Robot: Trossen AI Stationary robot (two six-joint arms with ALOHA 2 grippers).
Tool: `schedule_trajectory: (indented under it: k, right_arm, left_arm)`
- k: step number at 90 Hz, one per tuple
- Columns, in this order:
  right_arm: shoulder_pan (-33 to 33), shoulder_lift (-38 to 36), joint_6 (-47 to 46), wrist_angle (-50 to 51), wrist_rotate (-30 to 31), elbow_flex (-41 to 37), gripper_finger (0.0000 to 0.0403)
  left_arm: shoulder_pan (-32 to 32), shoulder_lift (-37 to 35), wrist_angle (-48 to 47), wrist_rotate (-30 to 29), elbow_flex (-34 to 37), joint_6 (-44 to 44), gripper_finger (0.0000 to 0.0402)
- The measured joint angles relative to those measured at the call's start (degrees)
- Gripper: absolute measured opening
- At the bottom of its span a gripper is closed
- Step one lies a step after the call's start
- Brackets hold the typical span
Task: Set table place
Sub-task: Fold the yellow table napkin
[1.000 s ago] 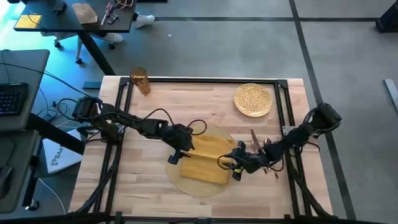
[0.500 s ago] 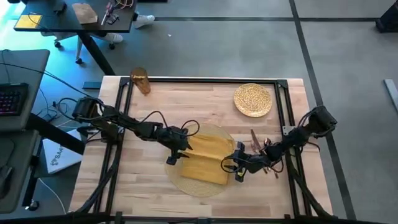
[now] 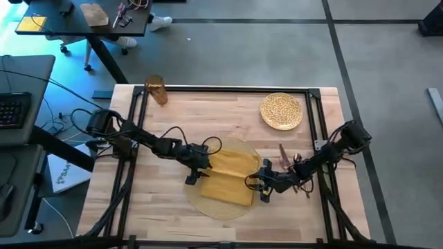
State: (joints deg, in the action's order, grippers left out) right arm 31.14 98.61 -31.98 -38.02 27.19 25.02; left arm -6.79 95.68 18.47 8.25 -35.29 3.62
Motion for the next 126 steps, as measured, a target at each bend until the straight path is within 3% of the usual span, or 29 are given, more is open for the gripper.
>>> schedule_trajectory:
  k: [18,42,59,80,98,114,126]
  right_arm:
    - [-0.15,-0.05,-1.05,1.24,3.97,0.0,0.0165]
    - [-0.85,3.7,-0.43,2.38,1.22,0.2,0.0156]
    - [-0.87,3.84,1.44,2.77,1.02,0.17,0.0093]
    - [-0.87,2.69,1.27,3.35,-2.21,0.13,0.0008]
    - [-1.02,-1.48,0.22,5.56,-4.97,-0.09,0.0003]
    - [-2.32,-9.01,-0.62,8.1,-7.73,-0.09,0.0001]
    - [-4.89,-16.79,2.18,10.91,-10.31,-0.09,0.0001]
  left_arm:
    - [-0.04,0.55,-0.39,-0.04,0.0,-0.46,0.0179]
    - [0.01,3.36,-0.42,0.12,-0.07,-0.57,0.0158]
    - [0.02,3.73,-0.66,0.2,-0.13,-0.58,0.0113]
    - [0.02,3.47,-1.36,1.54,-0.15,-3.38,0.0025]
    - [0.06,-0.52,-4.11,1.33,-0.37,-6.41,0.0002]
    - [0.81,-6.84,-14.13,0.33,-4.02,-5.6,0.0]
    - [2.48,-11.22,-21.58,3.47,-7.86,-3.53,0.0]
